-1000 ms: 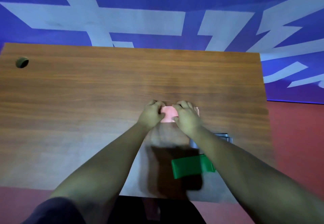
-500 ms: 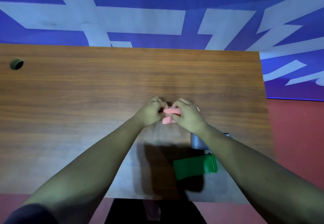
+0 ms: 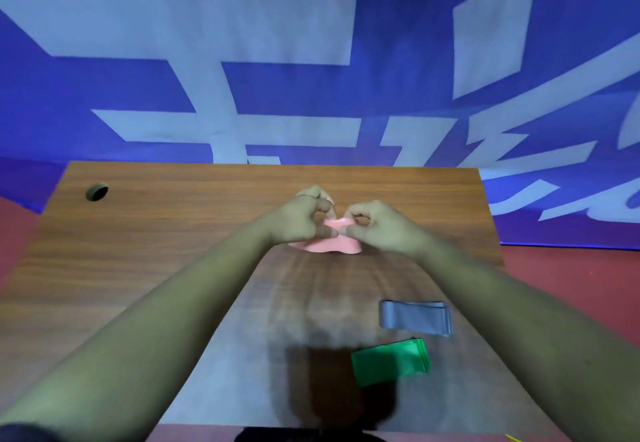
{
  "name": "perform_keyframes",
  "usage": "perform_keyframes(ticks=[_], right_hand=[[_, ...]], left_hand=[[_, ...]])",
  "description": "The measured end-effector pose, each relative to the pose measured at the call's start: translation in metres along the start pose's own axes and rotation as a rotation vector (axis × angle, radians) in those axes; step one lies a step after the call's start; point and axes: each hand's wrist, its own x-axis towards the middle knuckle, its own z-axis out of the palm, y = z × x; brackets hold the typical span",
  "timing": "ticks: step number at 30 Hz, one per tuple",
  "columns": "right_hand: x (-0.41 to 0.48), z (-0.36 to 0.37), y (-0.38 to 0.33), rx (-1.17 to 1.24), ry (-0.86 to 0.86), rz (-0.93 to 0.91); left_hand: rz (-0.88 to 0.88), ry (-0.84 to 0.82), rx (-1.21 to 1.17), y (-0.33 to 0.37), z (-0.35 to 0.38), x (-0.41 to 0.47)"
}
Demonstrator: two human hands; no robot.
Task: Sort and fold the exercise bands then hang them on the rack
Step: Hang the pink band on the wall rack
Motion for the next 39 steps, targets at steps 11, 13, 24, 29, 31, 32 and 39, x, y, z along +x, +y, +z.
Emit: perform_keyframes(ticks=[11,13,24,29,31,32,39], right_hand=[[-0.022,-0.089,-0.136,0.317,-0.073,-0.010],[-0.030,-0.099,-0.155,0.455,-0.049,-0.007],[-0.064,-0.123,-0.223,0.726,-0.039,-0.021],[-0.074,-0.123,-0.247,0.552,-0.047,-0.086],[-0.077,-0.122,-0.256,0.512,-0.008,-0.134],[-0.077,-0.121,-0.260,0.527,0.012,-0.168],[-0.076,-0.106,-0.295,0.516,0.193,-0.395]], left_hand=[[0.126,-0.008,-0.288,0.110,-0.112,-0.058],[0.149,0.004,-0.329,0.124,-0.126,-0.068],[0.369,0.200,0.092,0.174,-0.176,-0.123],[0.412,0.226,-0.043,0.196,-0.190,-0.142],[0.400,0.241,-0.098,0.203,-0.195,-0.147],[0.400,0.256,-0.107,0.206,-0.198,-0.148],[0.408,0.320,-0.126,0.230,-0.219,-0.155]])
